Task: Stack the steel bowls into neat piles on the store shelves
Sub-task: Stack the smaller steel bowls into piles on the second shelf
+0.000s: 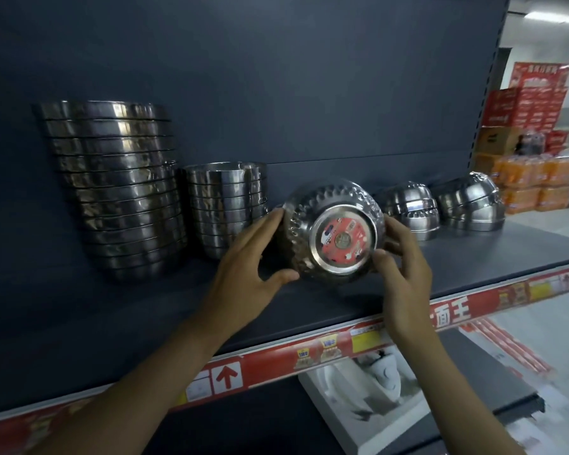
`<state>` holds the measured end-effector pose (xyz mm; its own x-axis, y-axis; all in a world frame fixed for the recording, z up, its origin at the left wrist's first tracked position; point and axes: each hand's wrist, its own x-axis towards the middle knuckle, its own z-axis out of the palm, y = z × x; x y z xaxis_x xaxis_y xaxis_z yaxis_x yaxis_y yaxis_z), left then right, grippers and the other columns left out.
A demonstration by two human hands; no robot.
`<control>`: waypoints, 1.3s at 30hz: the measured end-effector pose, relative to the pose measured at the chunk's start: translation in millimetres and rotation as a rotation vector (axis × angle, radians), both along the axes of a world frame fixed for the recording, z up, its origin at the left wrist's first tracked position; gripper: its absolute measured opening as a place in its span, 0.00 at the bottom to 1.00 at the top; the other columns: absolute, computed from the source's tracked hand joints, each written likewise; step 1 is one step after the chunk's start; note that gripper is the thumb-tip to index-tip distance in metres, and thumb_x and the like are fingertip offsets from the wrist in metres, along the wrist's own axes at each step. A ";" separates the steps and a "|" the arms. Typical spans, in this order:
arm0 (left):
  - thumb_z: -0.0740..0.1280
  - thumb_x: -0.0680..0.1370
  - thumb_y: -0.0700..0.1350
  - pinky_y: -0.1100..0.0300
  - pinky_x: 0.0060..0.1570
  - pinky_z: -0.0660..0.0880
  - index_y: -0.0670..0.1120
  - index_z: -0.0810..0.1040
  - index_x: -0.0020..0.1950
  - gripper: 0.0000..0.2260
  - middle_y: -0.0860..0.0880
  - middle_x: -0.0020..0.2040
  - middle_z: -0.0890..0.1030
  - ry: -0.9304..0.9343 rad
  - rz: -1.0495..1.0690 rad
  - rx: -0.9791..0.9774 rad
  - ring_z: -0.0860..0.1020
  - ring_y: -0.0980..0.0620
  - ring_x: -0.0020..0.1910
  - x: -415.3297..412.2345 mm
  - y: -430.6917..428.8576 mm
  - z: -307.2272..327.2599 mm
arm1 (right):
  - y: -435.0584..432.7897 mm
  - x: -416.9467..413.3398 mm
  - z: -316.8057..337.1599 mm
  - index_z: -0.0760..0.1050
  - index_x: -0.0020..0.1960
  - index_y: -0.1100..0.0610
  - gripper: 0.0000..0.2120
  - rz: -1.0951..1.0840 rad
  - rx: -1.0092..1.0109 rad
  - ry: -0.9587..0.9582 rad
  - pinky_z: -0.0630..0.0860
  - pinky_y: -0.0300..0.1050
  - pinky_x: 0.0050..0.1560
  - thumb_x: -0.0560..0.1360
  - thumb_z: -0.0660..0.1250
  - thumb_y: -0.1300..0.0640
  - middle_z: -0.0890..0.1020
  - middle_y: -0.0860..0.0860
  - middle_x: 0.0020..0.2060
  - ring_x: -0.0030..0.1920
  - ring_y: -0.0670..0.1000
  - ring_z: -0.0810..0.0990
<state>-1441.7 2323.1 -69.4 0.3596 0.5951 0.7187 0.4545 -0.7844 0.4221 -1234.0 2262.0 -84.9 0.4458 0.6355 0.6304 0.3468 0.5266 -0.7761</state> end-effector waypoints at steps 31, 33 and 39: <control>0.72 0.70 0.30 0.65 0.56 0.78 0.44 0.74 0.57 0.18 0.49 0.57 0.70 -0.077 -0.185 -0.155 0.75 0.57 0.58 -4.1 -3.5 -0.2 | 8.1 11.9 -4.6 0.72 0.44 0.39 0.26 0.024 0.030 0.009 0.80 0.52 0.42 0.62 0.55 0.70 0.75 0.58 0.53 0.50 0.62 0.80; 0.72 0.71 0.34 0.65 0.56 0.77 0.46 0.74 0.57 0.18 0.50 0.57 0.71 -0.064 -0.175 -0.166 0.75 0.57 0.58 -4.4 -4.2 0.4 | 7.0 13.3 -4.9 0.73 0.42 0.40 0.24 0.063 0.026 0.066 0.80 0.60 0.39 0.61 0.55 0.67 0.75 0.60 0.54 0.43 0.64 0.81; 0.66 0.72 0.57 0.52 0.54 0.78 0.57 0.68 0.68 0.24 0.54 0.60 0.71 0.016 -0.171 -0.276 0.73 0.58 0.58 -5.7 -0.9 1.4 | 4.4 7.9 -3.8 0.73 0.47 0.44 0.13 -0.026 0.025 0.070 0.76 0.63 0.51 0.65 0.57 0.56 0.75 0.55 0.51 0.51 0.60 0.78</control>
<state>-1447.4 2322.2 -68.1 0.4808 0.6971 0.5319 0.3342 -0.7065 0.6238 -1226.1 2266.4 -88.8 0.5055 0.6078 0.6124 0.3055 0.5378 -0.7858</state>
